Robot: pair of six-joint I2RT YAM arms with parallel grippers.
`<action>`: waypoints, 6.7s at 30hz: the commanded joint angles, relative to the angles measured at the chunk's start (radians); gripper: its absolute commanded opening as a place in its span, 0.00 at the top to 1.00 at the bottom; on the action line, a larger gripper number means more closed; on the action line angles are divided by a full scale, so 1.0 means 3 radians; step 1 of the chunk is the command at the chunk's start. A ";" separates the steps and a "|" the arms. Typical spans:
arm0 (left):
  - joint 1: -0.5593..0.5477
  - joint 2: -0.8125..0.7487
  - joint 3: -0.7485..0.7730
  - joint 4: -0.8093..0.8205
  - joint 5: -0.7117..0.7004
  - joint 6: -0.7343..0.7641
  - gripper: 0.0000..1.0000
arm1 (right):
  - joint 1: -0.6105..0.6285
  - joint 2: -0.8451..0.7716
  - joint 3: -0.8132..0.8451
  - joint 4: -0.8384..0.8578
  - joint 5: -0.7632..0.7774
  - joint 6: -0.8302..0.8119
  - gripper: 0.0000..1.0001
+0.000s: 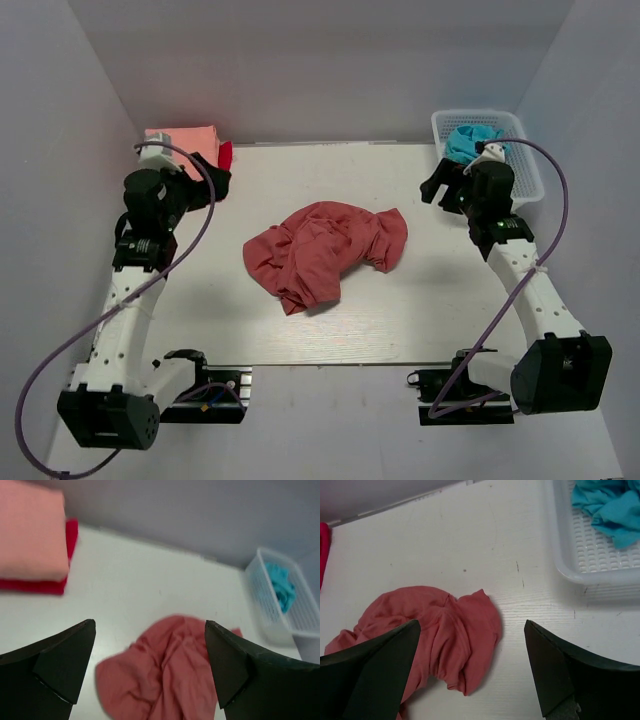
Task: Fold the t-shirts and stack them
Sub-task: Flatten out the tshirt
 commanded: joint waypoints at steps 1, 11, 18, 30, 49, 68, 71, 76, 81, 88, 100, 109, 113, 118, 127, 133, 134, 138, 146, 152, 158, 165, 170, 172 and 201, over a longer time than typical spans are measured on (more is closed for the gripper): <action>-0.0044 0.0438 0.0017 -0.0459 0.0536 -0.0026 0.00 | -0.0005 0.0073 -0.0051 -0.0182 0.0109 0.0004 0.10; -0.0433 0.1724 0.0171 -0.0925 0.0507 0.0086 0.00 | 0.0552 0.0881 0.0511 -0.0888 -0.0288 -0.0385 0.10; -0.0812 0.2424 0.0498 -0.1057 0.0057 0.0051 0.00 | 0.1130 0.1755 0.1267 -0.1260 0.0553 -0.0181 0.10; -0.0976 0.3094 0.0600 -0.0884 0.0108 0.0020 0.77 | 0.1462 0.2533 0.1616 -0.1297 0.0499 -0.0088 0.29; -0.0914 0.1040 0.1367 -0.0572 -0.1247 0.0138 1.00 | 0.1355 0.0485 0.1673 -0.0480 0.2027 -0.0364 1.00; -0.0914 0.0109 0.1368 -0.1396 -0.2608 -0.0287 1.00 | 0.1263 -0.1209 0.0706 -0.0448 0.2892 -0.0630 1.00; -0.0914 0.0078 0.1408 -0.1462 -0.2337 -0.0323 1.00 | 0.1263 -0.1265 0.0747 -0.0524 0.2831 -0.0635 1.00; -0.0914 0.0302 0.1409 -0.1431 -0.2076 -0.0353 1.00 | 0.1273 -0.1148 0.0707 -0.0632 0.2703 -0.0564 1.00; -0.0914 0.0976 0.1327 -0.1381 -0.1566 -0.0353 1.00 | 0.1187 -0.0571 0.0741 -0.0765 0.2647 -0.0370 1.00; -0.0776 0.2500 0.1694 -0.1252 -0.1253 -0.0349 0.99 | 0.0773 0.0863 0.1165 -0.0862 0.2219 -0.0211 1.00; -0.0618 0.3336 0.2448 -0.1870 -0.1268 -0.0363 0.00 | 0.0394 0.2385 0.2624 -0.1705 0.1726 -0.0149 0.23; -0.0429 0.2159 0.0449 -0.1452 -0.1197 -0.0829 0.00 | 0.0424 0.1492 0.1639 -0.1962 0.1348 0.0173 0.10; -0.0393 0.2205 0.0050 -0.1233 -0.0916 -0.0911 0.05 | 0.0435 0.1046 0.1167 -0.1967 0.1042 0.0254 0.10; -0.0393 0.2414 -0.0064 -0.0767 -0.0701 -0.0911 0.08 | 0.0486 0.0438 0.0467 -0.1814 0.0434 0.0331 0.10; -0.0454 0.2624 -0.0222 -0.0547 -0.0659 -0.0880 0.75 | 0.0746 0.0181 -0.0244 -0.1762 0.0197 0.0622 0.11; -0.0454 0.2487 -0.0263 -0.0506 -0.0690 -0.0844 1.00 | 0.0854 0.0472 -0.0260 -0.1762 0.0581 0.0633 0.14; -0.0454 0.2436 -0.0263 -0.0506 -0.0690 -0.0844 1.00 | 0.0864 0.0493 -0.0255 -0.1747 0.0490 0.0643 0.16; -0.0454 0.2114 -0.0365 -0.0434 -0.0726 -0.0844 1.00 | 0.0925 0.0575 -0.0515 -0.1594 0.0101 0.0720 0.19; -0.0454 0.1643 -0.0514 -0.0342 -0.0726 -0.0844 1.00 | 0.1109 0.0718 -0.0838 -0.1098 -0.0350 0.0858 0.24; -0.0454 0.1469 -0.0550 -0.0306 -0.0660 -0.0844 1.00 | 0.1130 0.0923 -0.0828 -0.0888 -0.0089 0.0919 0.54; -0.0454 0.1168 -0.0433 -0.0306 -0.0619 -0.0803 1.00 | 0.1125 0.0744 -0.0721 -0.0964 0.0243 0.1022 1.00; -0.0454 0.0712 -0.0018 -0.0404 -0.0777 -0.0696 1.00 | 0.1089 -0.0216 0.0086 -0.1812 0.1320 0.0838 1.00; -0.0454 0.0391 0.0472 -0.0470 -0.1129 -0.0517 1.00 | 0.1069 -0.0304 0.0935 -0.2130 0.2032 0.0619 1.00; -0.0454 0.0359 0.0707 -0.0516 -0.1252 -0.0441 1.00 | 0.1048 -0.0315 0.1299 -0.2085 0.2304 0.0547 1.00; -0.0863 0.2383 -0.0130 -0.0587 0.0216 -0.0287 0.13 | 0.1038 -0.0151 0.0819 -0.1834 0.1731 0.0551 1.00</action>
